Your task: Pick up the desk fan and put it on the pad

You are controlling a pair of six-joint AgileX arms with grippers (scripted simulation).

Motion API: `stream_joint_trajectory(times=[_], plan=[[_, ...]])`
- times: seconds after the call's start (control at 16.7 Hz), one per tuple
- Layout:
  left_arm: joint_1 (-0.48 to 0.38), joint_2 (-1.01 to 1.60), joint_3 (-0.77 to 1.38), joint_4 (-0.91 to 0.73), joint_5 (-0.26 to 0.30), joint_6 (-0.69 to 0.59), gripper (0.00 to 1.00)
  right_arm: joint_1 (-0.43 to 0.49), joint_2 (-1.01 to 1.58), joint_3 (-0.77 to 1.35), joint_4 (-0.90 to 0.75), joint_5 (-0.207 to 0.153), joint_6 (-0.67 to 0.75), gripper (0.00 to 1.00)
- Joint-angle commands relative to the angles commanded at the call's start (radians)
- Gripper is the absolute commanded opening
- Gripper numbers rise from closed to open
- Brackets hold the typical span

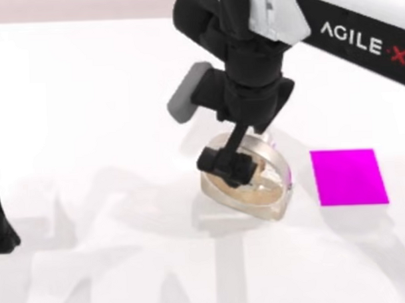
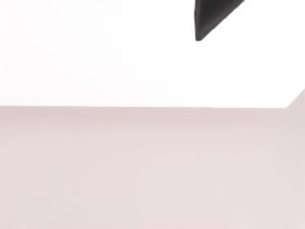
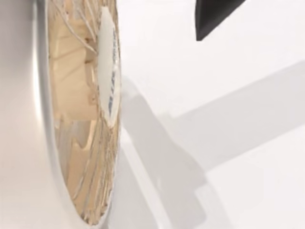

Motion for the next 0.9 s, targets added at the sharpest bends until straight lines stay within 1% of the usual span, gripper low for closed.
stream_joint_trajectory(times=[0.18, 0.9], plan=[[0.0, 0.0, 0.0, 0.0, 0.0, 0.0, 1.0, 0.0, 0.0, 0.0, 0.0, 0.0, 0.0, 1.0], [0.0, 0.0, 0.0, 0.0, 0.0, 0.0, 1.0, 0.0, 0.0, 0.0, 0.0, 0.0, 0.0, 0.1]])
